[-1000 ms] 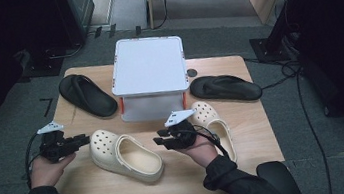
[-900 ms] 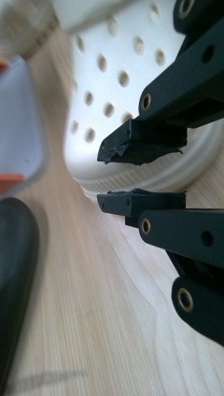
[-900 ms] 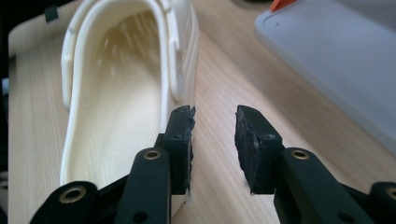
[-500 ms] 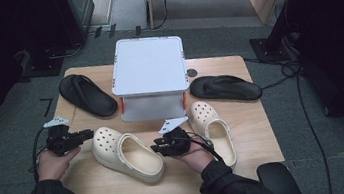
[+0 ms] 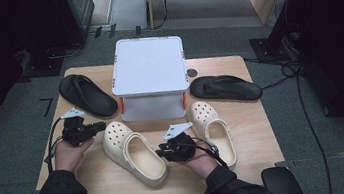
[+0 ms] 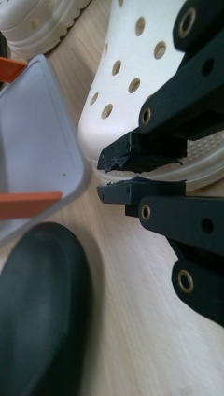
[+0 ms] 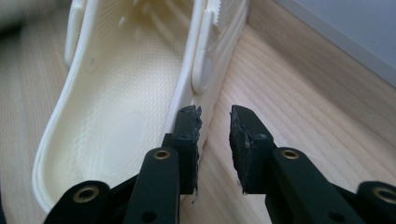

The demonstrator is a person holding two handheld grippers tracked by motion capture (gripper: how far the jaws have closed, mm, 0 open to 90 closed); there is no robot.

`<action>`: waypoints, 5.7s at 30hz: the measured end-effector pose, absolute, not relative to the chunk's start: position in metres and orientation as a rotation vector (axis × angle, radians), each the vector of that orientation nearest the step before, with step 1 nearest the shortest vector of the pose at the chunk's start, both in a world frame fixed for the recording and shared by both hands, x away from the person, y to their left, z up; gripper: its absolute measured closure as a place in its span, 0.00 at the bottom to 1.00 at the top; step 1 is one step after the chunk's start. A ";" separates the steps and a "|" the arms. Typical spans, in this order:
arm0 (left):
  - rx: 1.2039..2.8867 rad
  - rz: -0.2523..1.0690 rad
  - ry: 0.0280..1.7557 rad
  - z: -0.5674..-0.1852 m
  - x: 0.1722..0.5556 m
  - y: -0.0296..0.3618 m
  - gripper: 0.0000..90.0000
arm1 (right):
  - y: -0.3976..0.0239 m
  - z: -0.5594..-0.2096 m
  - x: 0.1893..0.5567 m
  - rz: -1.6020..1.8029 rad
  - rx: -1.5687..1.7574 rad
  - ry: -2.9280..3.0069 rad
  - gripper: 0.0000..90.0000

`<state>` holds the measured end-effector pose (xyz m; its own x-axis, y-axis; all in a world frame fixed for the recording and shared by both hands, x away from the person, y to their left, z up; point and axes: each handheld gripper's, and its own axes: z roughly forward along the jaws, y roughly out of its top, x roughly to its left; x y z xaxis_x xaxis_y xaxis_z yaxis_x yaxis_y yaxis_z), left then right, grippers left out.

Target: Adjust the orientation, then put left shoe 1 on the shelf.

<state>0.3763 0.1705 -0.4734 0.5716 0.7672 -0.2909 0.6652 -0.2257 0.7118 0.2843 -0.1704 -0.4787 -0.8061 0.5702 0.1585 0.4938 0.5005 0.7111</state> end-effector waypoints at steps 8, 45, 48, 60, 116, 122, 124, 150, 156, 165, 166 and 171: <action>1.962 0.123 1.125 -0.474 0.388 0.152 0.91 | -0.177 -0.481 0.275 1.215 0.972 2.627 0.81; 2.041 0.057 1.049 -0.476 0.390 0.128 0.85 | -0.161 -0.469 0.273 1.342 0.906 2.561 0.55; 2.039 0.057 1.040 -0.477 0.392 0.124 0.87 | -0.157 -0.469 0.276 1.330 0.910 2.558 0.55; 2.048 0.055 1.019 -0.478 0.401 0.103 0.90 | -0.141 -0.475 0.292 1.254 0.924 2.486 0.46; 1.971 0.052 0.929 -0.442 0.401 0.132 0.66 | -0.131 -0.456 0.391 0.971 1.207 2.126 0.80; 1.972 0.051 0.939 -0.443 0.402 0.132 0.66 | -0.138 -0.452 0.387 1.010 1.199 2.155 0.62; 1.971 0.054 0.944 -0.443 0.402 0.131 0.67 | -0.141 -0.448 0.384 1.026 1.191 2.162 0.58; 1.997 0.044 0.944 -0.451 0.392 0.111 0.80 | -0.214 -0.449 0.296 1.093 1.183 2.353 0.87; 2.004 0.047 0.949 -0.455 0.390 0.108 0.81 | -0.209 -0.463 0.279 1.013 1.102 2.423 0.85; 2.040 0.042 0.936 -0.459 0.391 0.099 0.80 | -0.203 -0.472 0.278 1.099 1.135 2.444 0.85; 2.042 0.044 0.936 -0.460 0.391 0.098 0.80 | -0.200 -0.472 0.277 1.106 1.128 2.453 0.84; 2.049 0.052 0.937 -0.461 0.392 0.096 0.79 | -0.182 -0.476 0.275 1.127 1.076 2.479 0.83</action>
